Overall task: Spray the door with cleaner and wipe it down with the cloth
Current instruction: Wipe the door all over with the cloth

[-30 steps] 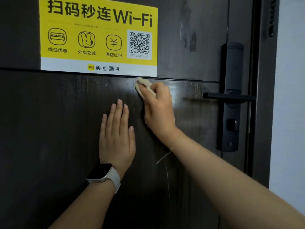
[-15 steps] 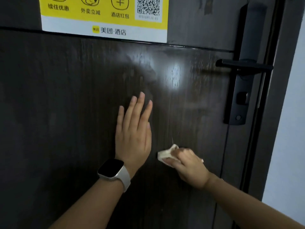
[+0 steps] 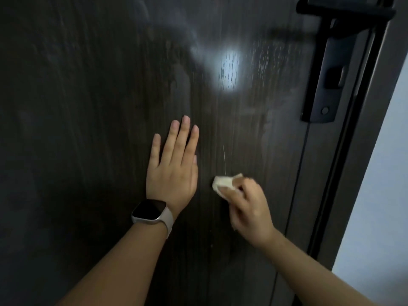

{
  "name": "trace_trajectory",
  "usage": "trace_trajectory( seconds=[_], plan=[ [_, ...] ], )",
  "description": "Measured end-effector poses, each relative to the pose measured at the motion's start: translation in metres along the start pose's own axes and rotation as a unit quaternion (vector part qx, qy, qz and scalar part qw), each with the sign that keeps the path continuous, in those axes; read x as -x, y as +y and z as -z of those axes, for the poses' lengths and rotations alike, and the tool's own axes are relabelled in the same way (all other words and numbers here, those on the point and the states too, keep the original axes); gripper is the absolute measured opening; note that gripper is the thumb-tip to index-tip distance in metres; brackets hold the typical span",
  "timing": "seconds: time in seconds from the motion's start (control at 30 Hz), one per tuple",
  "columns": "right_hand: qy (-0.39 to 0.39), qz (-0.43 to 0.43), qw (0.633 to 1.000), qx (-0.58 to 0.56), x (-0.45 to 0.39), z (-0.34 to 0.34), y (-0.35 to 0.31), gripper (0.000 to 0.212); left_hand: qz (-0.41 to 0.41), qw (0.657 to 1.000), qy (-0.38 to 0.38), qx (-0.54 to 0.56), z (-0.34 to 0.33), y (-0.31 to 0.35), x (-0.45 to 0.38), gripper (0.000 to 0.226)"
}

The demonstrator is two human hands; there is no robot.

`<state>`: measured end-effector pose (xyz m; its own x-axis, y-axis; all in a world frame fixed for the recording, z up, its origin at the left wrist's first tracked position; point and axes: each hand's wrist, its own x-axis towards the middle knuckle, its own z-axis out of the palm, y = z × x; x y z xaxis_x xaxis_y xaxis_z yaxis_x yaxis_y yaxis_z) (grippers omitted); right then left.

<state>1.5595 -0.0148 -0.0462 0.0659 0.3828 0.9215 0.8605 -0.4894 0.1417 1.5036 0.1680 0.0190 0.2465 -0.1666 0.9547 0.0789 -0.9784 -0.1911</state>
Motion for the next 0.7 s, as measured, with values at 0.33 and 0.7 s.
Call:
trace_trajectory(
  seconds=[0.33, 0.7],
  plan=[
    [0.124, 0.019, 0.991, 0.046, -0.116, 0.019, 0.010, 0.036, 0.003, 1.000, 0.009, -0.012, 0.000, 0.001, -0.002, 0.056],
    [0.100, 0.059, 0.991, 0.071, -0.084, 0.015, 0.013, 0.030, 0.006, 1.000, 0.000, -0.011, 0.001, 0.000, 0.000, 0.055]
  ],
)
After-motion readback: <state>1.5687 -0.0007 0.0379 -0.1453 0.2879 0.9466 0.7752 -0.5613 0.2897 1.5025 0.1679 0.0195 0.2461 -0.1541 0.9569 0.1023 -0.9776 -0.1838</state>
